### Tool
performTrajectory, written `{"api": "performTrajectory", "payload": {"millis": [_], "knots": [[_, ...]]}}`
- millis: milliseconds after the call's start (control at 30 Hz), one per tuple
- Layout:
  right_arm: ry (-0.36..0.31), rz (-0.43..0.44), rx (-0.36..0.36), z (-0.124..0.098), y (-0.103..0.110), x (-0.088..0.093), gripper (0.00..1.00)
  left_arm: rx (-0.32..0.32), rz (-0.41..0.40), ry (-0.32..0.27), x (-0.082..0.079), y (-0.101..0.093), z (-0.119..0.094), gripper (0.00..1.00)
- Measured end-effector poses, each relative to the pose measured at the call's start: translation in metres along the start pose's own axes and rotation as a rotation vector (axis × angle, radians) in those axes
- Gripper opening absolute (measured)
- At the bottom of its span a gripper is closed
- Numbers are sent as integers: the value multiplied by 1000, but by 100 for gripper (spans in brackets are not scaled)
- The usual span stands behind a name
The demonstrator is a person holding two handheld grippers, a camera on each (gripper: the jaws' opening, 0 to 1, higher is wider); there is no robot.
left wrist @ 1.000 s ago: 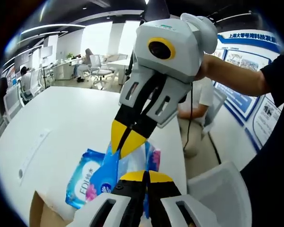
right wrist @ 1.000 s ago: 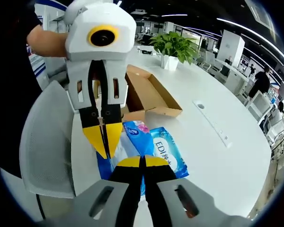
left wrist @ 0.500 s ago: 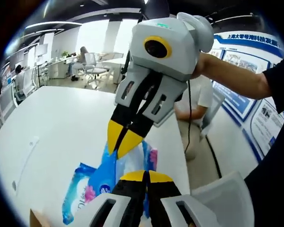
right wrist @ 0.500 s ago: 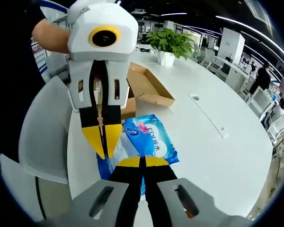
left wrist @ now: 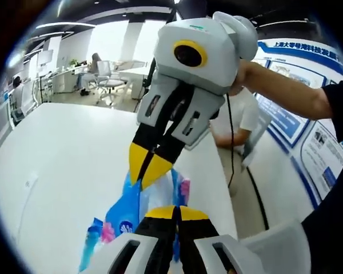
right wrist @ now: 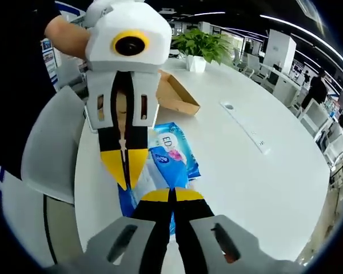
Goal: Operate the shoe box by opening the lid, removing the specified soft item, and placing it in the target area until the item is outside and the box remains undamaged.
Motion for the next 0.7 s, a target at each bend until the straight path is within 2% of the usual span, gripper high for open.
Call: {"api": "performTrajectory", "payload": {"millis": [367, 700], "knots": [[49, -12, 7, 2, -28, 31, 0, 13, -11, 12, -14, 15, 28, 0], [95, -9, 6, 10, -51, 48, 0, 26, -20, 21, -29, 31, 53, 0]]}}
Point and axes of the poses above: the point that each gripper's makers call its tool centre point, and the gripper's own axes: z roughly forward along the fingers, y roughly to its left, x roughly out of its underside, the point moved 3 cm from there along -z, roughly backward along the fingers, and after that the axes turned 9 degrees about y, right-handed, at the moved point
